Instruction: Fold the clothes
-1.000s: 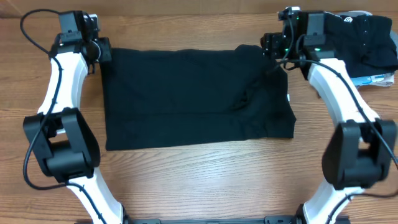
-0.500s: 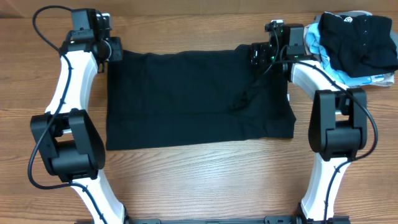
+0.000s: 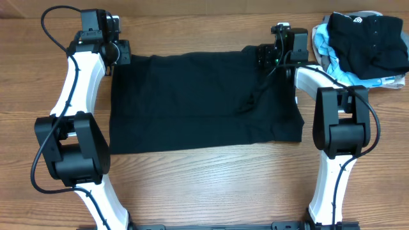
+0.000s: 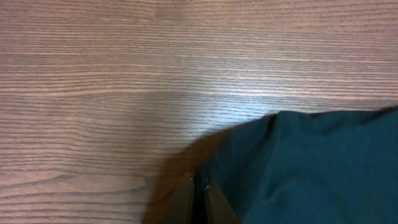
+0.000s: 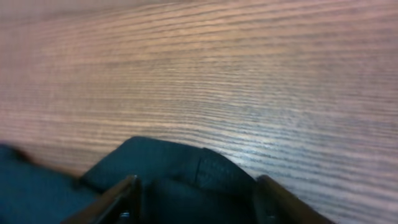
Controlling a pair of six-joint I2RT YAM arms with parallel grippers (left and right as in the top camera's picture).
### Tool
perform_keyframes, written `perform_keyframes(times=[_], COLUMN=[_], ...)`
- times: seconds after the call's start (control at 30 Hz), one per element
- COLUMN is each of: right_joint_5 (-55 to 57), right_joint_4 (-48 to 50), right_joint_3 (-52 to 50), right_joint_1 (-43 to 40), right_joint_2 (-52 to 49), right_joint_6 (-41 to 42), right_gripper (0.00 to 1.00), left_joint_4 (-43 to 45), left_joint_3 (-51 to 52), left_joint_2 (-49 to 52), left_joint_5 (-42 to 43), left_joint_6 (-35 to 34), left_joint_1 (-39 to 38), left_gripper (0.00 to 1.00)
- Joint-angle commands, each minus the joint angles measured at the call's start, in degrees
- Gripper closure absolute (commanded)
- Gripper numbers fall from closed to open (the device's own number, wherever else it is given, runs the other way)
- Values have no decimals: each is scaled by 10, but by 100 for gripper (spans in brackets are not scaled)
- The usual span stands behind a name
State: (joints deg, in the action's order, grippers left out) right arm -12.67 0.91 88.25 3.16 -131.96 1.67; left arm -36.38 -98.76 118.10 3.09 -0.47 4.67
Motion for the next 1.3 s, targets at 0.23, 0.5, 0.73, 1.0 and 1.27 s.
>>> perform_keyframes(times=[0.23,0.5,0.73,1.0,1.27], right_joint_5=[27,28,34,57,93], right_joint_4=[3,-2,-18,-132,-450], right_joint_3=[13,13,13,93,355], right_joint_1=[3,11,11,8,3], right_joint_2=[-12,-23,-35,-31,-31], right_joint_6=[42,39,39,40,38], right_gripper=[46,36,60,78,86], left_joint_4=[-5,-5,-7,-7,-9], left_joint_3=[-4,-4,-4,-4,-4], left_joint_2=[-8,-8,-8,-8,-8], left_joint_5=[-8,-8,-8,-8,-31], left_joint_6=[-5,-1,-1,-1,-2], left_joint_1=[-2,-2,-2,-2,4], left_gripper=[96,96,96,96,96])
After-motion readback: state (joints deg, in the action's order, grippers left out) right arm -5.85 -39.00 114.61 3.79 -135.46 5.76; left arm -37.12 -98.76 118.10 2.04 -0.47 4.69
